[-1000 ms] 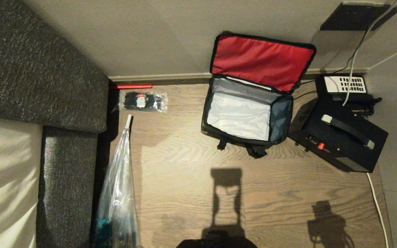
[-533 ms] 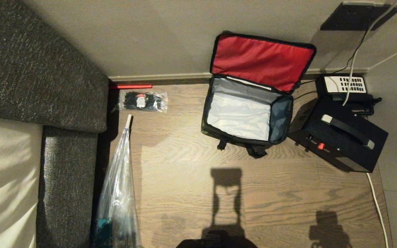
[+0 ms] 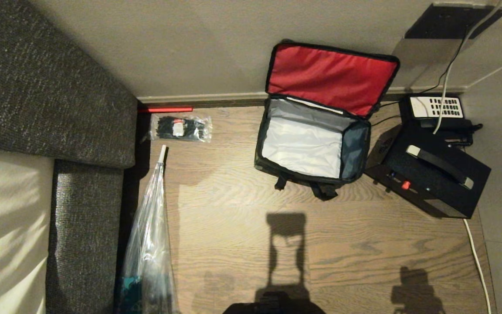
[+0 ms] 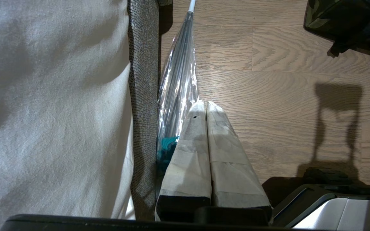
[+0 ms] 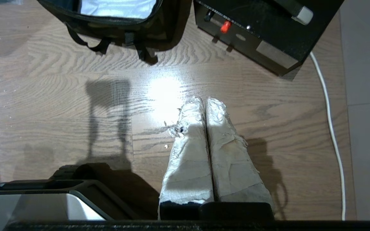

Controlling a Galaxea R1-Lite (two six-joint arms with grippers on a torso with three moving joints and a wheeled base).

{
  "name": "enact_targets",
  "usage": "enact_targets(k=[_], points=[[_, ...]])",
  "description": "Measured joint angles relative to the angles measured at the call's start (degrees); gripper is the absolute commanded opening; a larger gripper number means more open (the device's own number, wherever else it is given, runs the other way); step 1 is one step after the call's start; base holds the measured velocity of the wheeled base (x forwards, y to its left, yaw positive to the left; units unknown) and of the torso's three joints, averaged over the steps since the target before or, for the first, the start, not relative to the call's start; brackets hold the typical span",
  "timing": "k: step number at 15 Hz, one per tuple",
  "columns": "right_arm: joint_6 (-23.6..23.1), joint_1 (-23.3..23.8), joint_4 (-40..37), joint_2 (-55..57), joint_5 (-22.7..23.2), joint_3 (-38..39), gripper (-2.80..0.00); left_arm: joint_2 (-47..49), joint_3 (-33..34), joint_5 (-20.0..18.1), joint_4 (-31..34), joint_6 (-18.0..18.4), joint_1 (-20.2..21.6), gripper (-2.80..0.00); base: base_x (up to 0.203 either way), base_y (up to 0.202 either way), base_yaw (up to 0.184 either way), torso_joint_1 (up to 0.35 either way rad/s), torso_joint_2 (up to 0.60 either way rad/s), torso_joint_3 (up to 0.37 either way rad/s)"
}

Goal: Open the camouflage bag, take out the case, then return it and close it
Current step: Grip the handle again

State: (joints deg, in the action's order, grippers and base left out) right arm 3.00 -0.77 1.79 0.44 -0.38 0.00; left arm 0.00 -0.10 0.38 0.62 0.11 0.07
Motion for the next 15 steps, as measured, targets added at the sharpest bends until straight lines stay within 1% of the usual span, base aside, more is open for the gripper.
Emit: enact_targets(k=[6,7,8,9,10,11,12,15], points=[[-0.4,0.0,0.0,-0.7,0.1,0.0,-2.80,0.0,0.0,0.0,0.0,0.0,0.0,-2.80,0.000,0.000,0.000,0.000,0.00,0.000],[-1.9,0.0,-0.2,-0.7,0.3,0.0,-2.80,0.0,0.0,0.0,0.0,0.0,0.0,-2.80,0.000,0.000,0.000,0.000,0.00,0.000],[-4.4,0.0,-0.3,-0.7,0.5,0.0,-2.80,0.0,0.0,0.0,0.0,0.0,0.0,-2.80,0.000,0.000,0.000,0.000,0.00,0.000],[-5.2,0.0,-0.3,-0.7,0.5,0.0,-2.80,0.0,0.0,0.0,0.0,0.0,0.0,-2.80,0.000,0.000,0.000,0.000,0.00,0.000],[-3.7,0.0,-0.2,-0.7,0.3,0.0,-2.80,0.0,0.0,0.0,0.0,0.0,0.0,-2.80,0.000,0.000,0.000,0.000,0.00,0.000],[-0.7,0.0,-0.2,-0.7,0.0,0.0,-2.80,0.0,0.0,0.0,0.0,0.0,0.0,-2.80,0.000,0.000,0.000,0.000,0.00,0.000],[0.2,0.0,-0.2,-0.7,0.0,0.0,-2.80,0.0,0.0,0.0,0.0,0.0,0.0,-2.80,0.000,0.000,0.000,0.000,0.00,0.000],[0.3,0.0,-0.2,-0.7,0.0,0.0,-2.80,0.0,0.0,0.0,0.0,0.0,0.0,-2.80,0.000,0.000,0.000,0.000,0.00,0.000]])
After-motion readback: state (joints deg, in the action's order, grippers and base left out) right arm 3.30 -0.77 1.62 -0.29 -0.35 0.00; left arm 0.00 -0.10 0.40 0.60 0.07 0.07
